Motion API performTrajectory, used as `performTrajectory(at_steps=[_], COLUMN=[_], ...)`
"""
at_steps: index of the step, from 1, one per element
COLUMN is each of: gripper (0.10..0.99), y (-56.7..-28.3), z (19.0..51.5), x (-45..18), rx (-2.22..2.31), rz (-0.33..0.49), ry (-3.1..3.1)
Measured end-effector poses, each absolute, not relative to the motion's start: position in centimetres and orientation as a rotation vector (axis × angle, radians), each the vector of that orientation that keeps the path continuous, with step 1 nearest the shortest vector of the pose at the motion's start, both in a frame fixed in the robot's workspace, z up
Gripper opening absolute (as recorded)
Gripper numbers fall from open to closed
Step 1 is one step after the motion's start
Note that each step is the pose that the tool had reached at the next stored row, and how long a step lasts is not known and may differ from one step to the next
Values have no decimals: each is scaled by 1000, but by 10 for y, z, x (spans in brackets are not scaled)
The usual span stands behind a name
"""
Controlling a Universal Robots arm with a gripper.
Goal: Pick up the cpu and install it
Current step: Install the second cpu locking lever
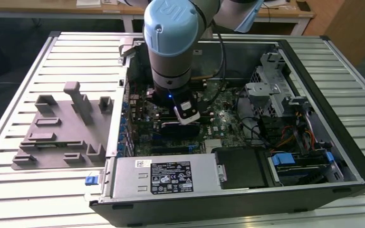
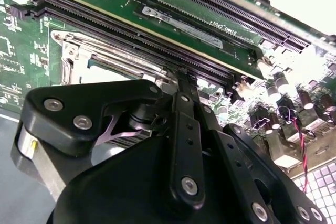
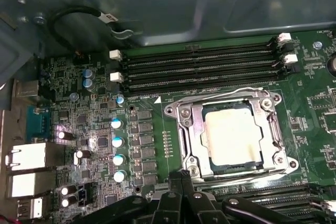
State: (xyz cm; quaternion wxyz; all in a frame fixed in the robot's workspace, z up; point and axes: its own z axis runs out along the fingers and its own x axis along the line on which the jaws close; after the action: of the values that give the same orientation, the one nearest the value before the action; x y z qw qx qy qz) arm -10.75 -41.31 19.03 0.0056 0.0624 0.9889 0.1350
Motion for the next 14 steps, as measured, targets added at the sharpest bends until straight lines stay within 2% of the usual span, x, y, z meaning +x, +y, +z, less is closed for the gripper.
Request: performTrajectory(at_steps=[7,14], gripper=[106,106], y=[-413,-413], z=[190,204], x=[-108,-108], rx=[195,195], rz=[412,412], ry=[3097,3097])
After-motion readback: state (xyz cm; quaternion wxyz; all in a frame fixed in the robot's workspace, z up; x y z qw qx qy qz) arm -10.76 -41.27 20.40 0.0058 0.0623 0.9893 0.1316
